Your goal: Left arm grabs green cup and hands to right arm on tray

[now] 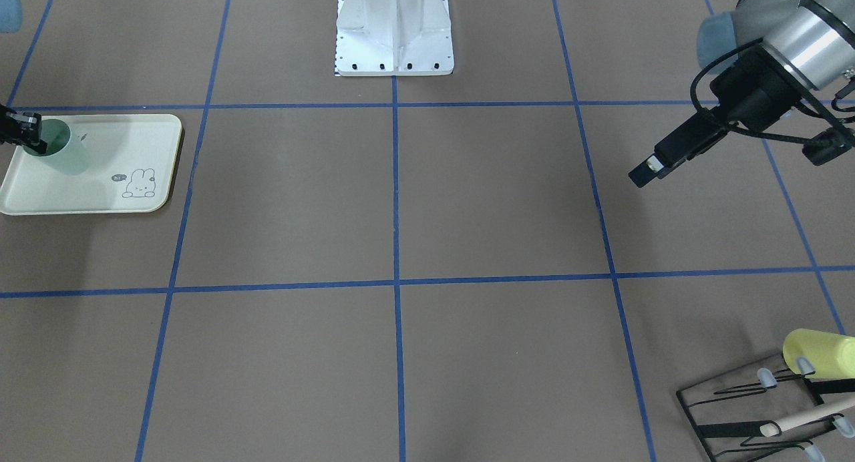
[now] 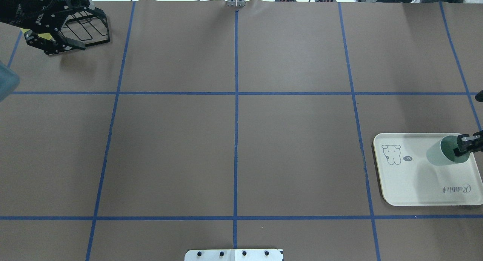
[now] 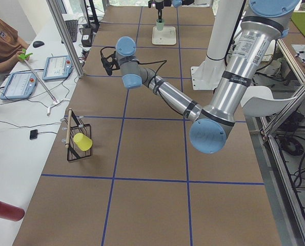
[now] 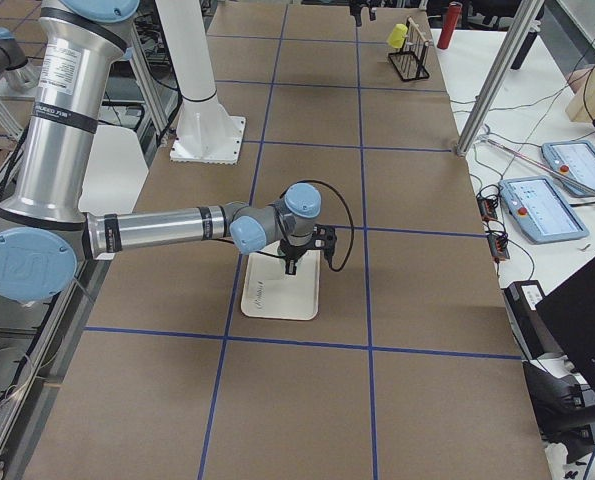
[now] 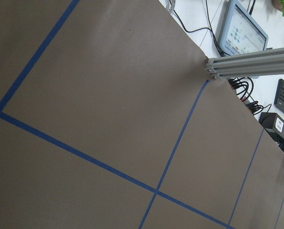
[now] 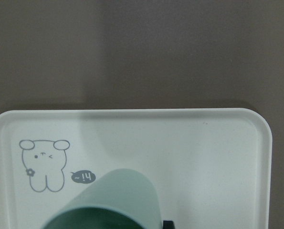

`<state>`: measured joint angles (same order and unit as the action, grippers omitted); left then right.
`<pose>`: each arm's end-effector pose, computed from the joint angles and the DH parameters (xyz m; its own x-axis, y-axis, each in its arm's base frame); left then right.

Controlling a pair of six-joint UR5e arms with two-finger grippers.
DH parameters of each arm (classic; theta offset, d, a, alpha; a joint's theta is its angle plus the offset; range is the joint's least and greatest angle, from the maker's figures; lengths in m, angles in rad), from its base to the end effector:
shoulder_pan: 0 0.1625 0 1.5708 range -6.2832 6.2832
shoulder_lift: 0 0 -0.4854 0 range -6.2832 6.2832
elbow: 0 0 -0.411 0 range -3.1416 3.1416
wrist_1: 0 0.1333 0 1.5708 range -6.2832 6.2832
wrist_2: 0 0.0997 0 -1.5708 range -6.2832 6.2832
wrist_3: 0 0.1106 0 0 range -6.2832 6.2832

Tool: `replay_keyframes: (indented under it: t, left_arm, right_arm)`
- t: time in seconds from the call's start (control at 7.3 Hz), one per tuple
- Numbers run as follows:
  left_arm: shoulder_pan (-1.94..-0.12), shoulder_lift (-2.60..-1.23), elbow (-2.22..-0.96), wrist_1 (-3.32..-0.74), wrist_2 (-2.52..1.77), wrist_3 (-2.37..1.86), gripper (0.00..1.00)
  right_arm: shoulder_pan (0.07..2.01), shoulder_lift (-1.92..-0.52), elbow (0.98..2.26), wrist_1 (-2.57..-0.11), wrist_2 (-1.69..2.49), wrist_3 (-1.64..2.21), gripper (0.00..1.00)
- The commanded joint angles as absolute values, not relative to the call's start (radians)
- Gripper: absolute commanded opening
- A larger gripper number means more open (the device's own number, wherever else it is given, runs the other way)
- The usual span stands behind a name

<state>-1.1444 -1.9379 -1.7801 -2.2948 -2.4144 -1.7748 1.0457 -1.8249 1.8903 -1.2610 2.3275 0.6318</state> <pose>0.2088 -0.5821 0.3151 0.0459 -0.4266 -0.9033 0.3235 0.8618 -0.3906 -0.1561 -0.3838 0.6437 0.6814 0.0057 0.7319 0.0793 0.9935 -0.0815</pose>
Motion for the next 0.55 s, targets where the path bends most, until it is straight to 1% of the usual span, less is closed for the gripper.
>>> replay_keyframes:
  t: [0.0, 0.41]
  left_arm:
    - [-1.146, -1.937, -1.786, -2.295, -2.414, -1.775, 1.0]
    - [-1.147, -1.937, -1.789, -2.295, -2.414, -1.775, 1.0]
  right_arm:
    - [1.02, -1.825, 1.87, -1.235, 2.327, 0.632, 0.0]
    - [1.0, -1.821, 1.852, -1.21, 2.327, 0.632, 0.0]
